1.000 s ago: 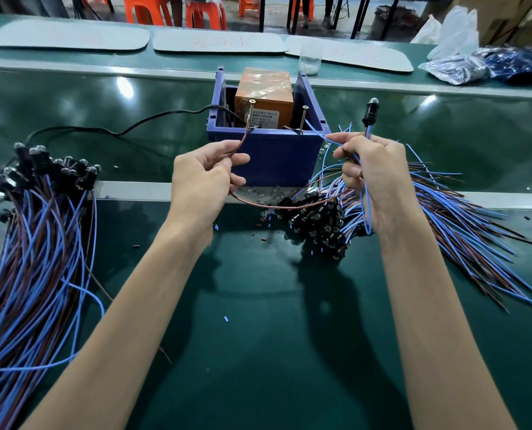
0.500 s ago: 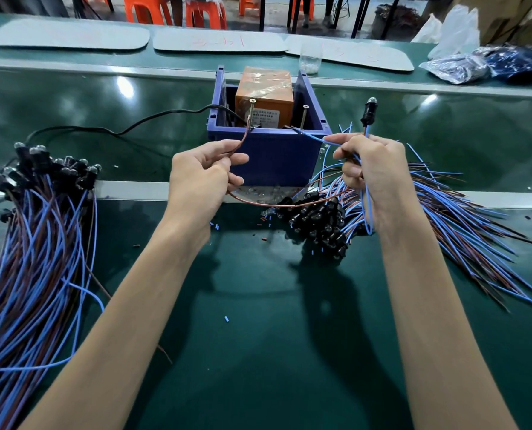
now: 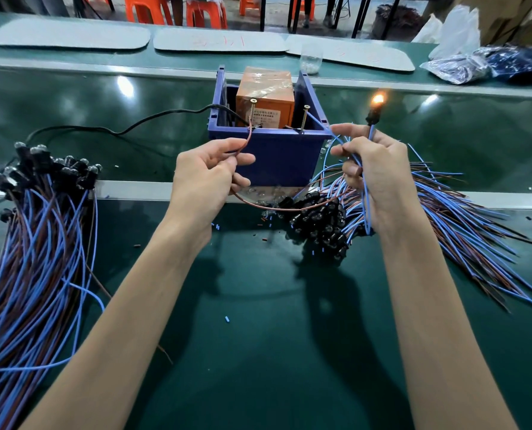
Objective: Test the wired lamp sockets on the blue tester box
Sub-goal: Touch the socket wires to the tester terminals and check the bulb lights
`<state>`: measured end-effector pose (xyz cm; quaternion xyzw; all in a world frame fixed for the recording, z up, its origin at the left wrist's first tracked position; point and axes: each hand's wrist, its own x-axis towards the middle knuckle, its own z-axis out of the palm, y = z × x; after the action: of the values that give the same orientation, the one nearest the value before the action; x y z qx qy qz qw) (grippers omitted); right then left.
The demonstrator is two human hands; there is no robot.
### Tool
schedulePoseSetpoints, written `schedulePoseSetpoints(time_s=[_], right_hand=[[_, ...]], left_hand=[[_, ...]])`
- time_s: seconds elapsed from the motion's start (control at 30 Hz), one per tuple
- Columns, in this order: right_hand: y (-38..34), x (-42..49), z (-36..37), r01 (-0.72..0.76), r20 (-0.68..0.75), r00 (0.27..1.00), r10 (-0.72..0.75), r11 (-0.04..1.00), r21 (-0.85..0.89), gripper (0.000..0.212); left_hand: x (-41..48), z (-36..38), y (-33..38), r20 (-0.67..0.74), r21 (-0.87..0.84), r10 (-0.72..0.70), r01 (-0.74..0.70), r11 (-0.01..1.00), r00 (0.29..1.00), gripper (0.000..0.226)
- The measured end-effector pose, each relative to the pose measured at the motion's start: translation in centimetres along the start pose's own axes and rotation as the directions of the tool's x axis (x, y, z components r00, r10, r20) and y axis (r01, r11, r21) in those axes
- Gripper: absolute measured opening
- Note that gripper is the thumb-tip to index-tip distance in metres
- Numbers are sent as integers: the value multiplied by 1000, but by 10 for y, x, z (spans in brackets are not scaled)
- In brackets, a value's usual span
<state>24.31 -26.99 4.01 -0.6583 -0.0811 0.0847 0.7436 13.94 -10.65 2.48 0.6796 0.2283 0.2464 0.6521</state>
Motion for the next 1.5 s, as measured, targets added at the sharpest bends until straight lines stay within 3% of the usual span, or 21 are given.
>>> schedulePoseSetpoints(time_s=[1.0, 1.17, 1.23, 1.3, 1.43, 1.5], right_hand=[[-4, -2, -4, 13, 11, 1000, -12, 998, -63, 28], [-18, 0, -16, -37, 13, 999, 41, 971, -235, 35], [-23, 1, -26, 4, -42, 999, -26, 893, -450, 41], [-28, 2, -37, 51, -86, 989, -118, 831, -554, 41], [-36, 0, -48, 147, -152, 957, -249, 862, -486, 35], [-42, -3, -48, 225, -219, 911, -349, 867, -446, 30]], left_hand=[[-2, 1, 3, 52, 8, 12, -12, 1000, 999, 30], [-6, 3, 5, 187, -16, -38, 42, 999, 982, 18], [-5, 1, 4, 275, 35, -69, 62, 997, 959, 15], [-3, -3, 2, 355, 162, -95, 39, 986, 930, 15], [2, -14, -3, 463, 387, -182, -13, 922, 867, 6], [9, -24, -6, 432, 569, -232, -64, 820, 872, 8]])
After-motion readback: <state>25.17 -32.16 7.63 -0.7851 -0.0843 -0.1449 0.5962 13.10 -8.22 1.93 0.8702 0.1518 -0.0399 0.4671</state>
